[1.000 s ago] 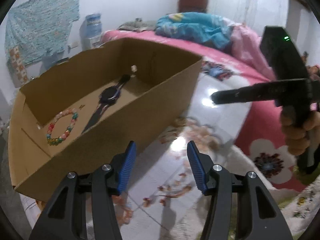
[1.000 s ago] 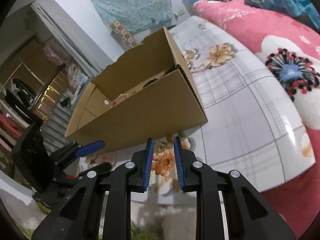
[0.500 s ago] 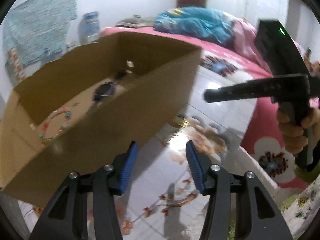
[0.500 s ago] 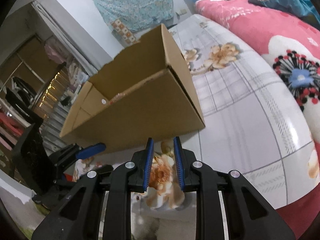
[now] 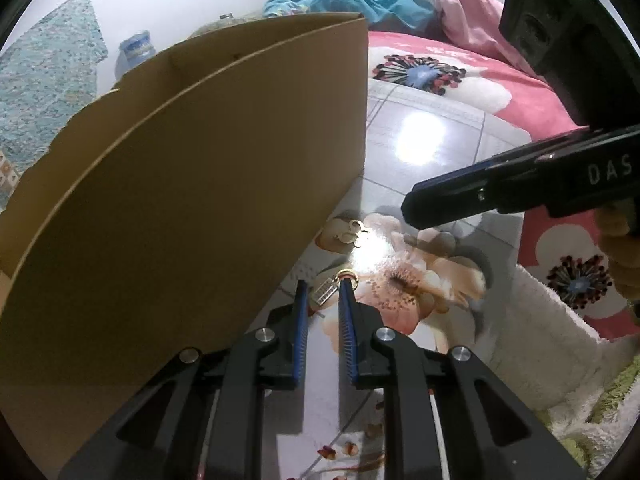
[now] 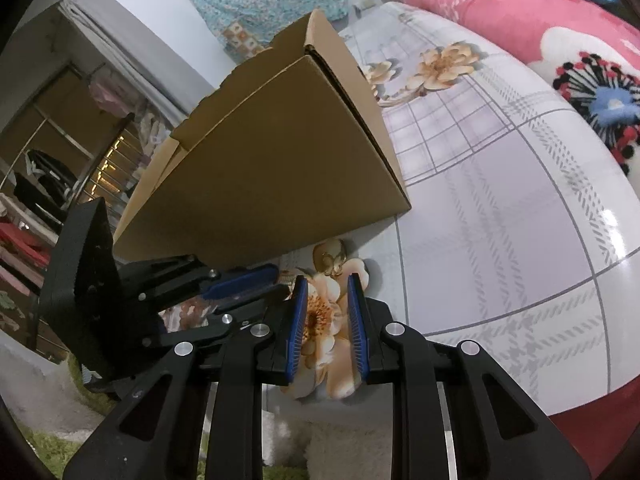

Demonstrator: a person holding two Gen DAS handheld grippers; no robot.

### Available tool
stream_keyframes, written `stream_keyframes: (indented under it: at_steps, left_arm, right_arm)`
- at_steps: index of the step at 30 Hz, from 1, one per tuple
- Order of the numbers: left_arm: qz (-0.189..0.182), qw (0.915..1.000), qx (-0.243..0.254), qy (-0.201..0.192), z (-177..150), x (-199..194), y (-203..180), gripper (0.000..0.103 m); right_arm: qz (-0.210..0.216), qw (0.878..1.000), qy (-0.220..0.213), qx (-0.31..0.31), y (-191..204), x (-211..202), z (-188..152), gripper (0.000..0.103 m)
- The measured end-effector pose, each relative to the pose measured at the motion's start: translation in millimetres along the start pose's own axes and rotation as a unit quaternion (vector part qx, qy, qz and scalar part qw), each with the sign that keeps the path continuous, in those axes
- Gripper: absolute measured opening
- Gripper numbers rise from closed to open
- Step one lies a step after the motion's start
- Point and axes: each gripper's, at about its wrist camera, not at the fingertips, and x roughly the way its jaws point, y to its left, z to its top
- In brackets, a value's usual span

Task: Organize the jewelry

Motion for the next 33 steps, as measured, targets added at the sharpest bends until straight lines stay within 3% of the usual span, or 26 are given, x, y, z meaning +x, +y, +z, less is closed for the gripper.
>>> stream_keyframes:
  at_steps: [8,12,24,29,33]
  left_arm:
    - [-0.027,0.9996,-0.004,0.003,6.8,5.6,0.7,0.015]
    - [-0.036,0.9993,-0.001,0.003,5.6,3.0,-1.6,0.004]
    - [-0.04,0.9989,-0.023,-0.002,-4.1,-6.3,0.3,0.004]
    - [-0.032,0.9986,-0.042,-0.01,-9.1,-17.2,6.3,0.004]
    - [-0.025,0.9979,-0.059,-0.012,-13.8,-22.6,14.4,0.004]
  right_arm:
    - [0.003,1.0,0.0,0.006,-3.6,1.7,0.6,0.022]
    - [0.003,1.0,-0.001,0.009,-4.5,0.6,-0.1,0.022]
    - [-0.002,1.0,-0.007,0.003,1.2,-5.3,0.3,0.022]
    - [-0.015,0.999,-0.003,-0.045,21.4,1.6,-2.2,0.022]
    - [-0.054,0.992,0.005,-0.118,45.5,19.5,-5.1,0.022]
